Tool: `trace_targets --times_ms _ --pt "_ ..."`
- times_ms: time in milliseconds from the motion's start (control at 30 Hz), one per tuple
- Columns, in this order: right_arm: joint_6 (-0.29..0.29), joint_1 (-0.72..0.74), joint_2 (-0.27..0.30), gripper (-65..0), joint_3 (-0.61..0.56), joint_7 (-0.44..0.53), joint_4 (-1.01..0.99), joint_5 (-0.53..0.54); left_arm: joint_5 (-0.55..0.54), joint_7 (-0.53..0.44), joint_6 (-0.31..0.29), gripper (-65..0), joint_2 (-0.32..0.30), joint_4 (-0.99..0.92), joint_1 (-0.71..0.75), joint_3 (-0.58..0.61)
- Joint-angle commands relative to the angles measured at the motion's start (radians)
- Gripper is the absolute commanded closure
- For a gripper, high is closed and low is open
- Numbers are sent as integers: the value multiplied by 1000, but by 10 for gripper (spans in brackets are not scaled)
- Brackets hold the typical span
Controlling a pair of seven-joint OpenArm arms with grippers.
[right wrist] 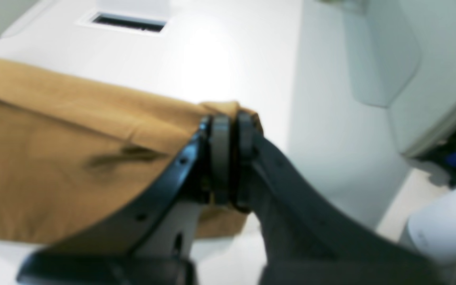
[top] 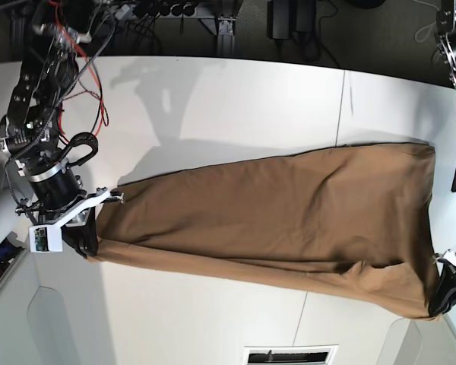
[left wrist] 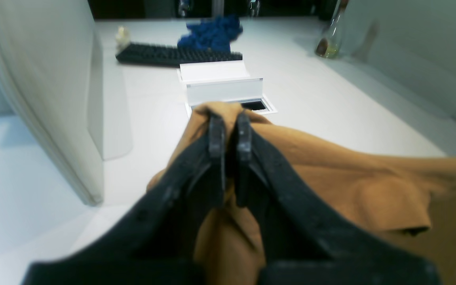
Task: Layout the t-shirt on the table in an organized manner, then fold the t-shirt properly
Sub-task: 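Stretch the shirt lengthwise, pulling the grippers further apart, then lower the stretched shirt onto the table and release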
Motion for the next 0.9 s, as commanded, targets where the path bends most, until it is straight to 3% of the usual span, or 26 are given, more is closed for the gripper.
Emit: trace_targets --times_ms 0,167,267,300,400,433,567,733,867 --pt "-9 51 7 0 4 44 -21 -6 3 -69 0 0 -19 -33 -58 22" --pt "-9 194 8 -3 4 102 -253 -78 182 -232 0 0 -8 -301 -199 192" --pt "-17 266 7 -374 4 100 -364 -84 217 -271 26 0 14 -435 -264 273" --pt "-18 281 7 -459 4 92 -380 -84 217 -273 26 -51 18 -465 -282 296" --pt "-24 303 7 -458 4 34 -368 -62 213 -265 21 -320 18 -487 -303 336" --pt "-24 303 8 -457 4 5 -353 -48 213 -251 21 -368 16 -482 -304 336" --pt "-24 290 8 -456 6 -124 -266 -23 114 -80 0 -376 -16 -421 -296 311" --pt "-25 158 7 -449 6 -156 -135 8 -117 209 0 -376 -67 -263 -183 200" --pt "-45 30 5 -449 6 -147 -115 24 -200 286 0 -375 -92 -154 -16 97"
